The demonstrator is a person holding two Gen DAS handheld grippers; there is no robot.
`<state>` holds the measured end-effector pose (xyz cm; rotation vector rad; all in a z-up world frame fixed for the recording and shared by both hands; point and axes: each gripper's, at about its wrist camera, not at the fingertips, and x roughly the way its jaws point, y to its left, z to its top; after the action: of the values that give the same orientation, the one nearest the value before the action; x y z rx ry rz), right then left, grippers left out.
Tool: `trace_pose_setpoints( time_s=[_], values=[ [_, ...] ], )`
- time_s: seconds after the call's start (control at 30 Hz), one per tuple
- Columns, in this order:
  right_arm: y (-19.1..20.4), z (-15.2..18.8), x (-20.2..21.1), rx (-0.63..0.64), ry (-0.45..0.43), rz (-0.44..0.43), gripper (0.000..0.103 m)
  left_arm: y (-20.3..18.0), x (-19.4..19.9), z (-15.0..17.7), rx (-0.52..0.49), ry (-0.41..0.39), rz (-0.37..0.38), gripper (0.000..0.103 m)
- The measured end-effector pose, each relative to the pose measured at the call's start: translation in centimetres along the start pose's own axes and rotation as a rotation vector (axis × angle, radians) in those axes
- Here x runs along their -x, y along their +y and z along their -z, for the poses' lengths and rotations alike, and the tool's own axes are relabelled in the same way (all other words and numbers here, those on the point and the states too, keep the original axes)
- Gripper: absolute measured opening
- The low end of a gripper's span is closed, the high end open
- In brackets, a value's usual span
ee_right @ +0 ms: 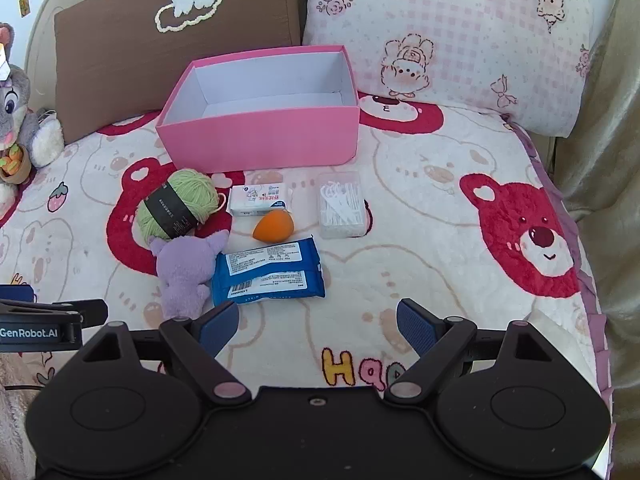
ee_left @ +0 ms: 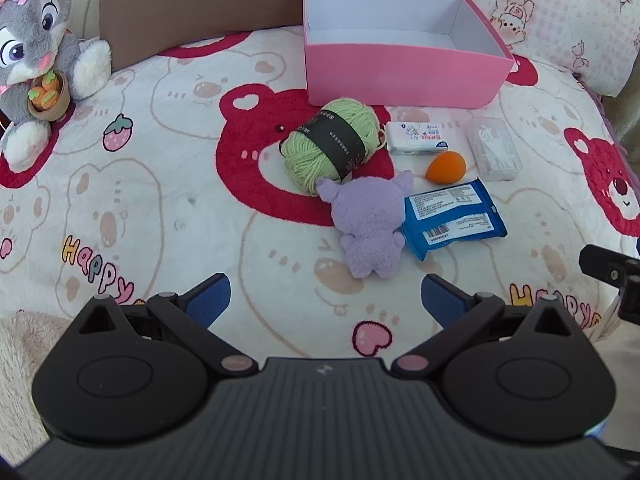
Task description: Organize objects
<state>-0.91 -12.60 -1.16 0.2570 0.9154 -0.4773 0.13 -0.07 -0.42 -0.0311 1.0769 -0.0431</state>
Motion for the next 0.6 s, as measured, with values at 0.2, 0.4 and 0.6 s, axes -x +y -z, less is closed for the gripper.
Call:
trace_pose_setpoints(
  time_s=[0.2,0.4,0.6],
  values=[
    [-0.09,0.13,-0.34,-0.014,0.008,-0.034,0.089,-0.44,0.0,0.23,-0.011,0.002,0.018,0.103],
    [0.68,0.2,0.48,0.022,-0.036,-0.057,0.089,-0.59,-0.21,0.28,-0.001,0.008,0.019,0.103],
    [0.69,0.25,0.1,0.029,-0.02,-0.048,0.089,-0.47,-0.49,0.38,0.006,0.01,0.008,0.103]
  ],
)
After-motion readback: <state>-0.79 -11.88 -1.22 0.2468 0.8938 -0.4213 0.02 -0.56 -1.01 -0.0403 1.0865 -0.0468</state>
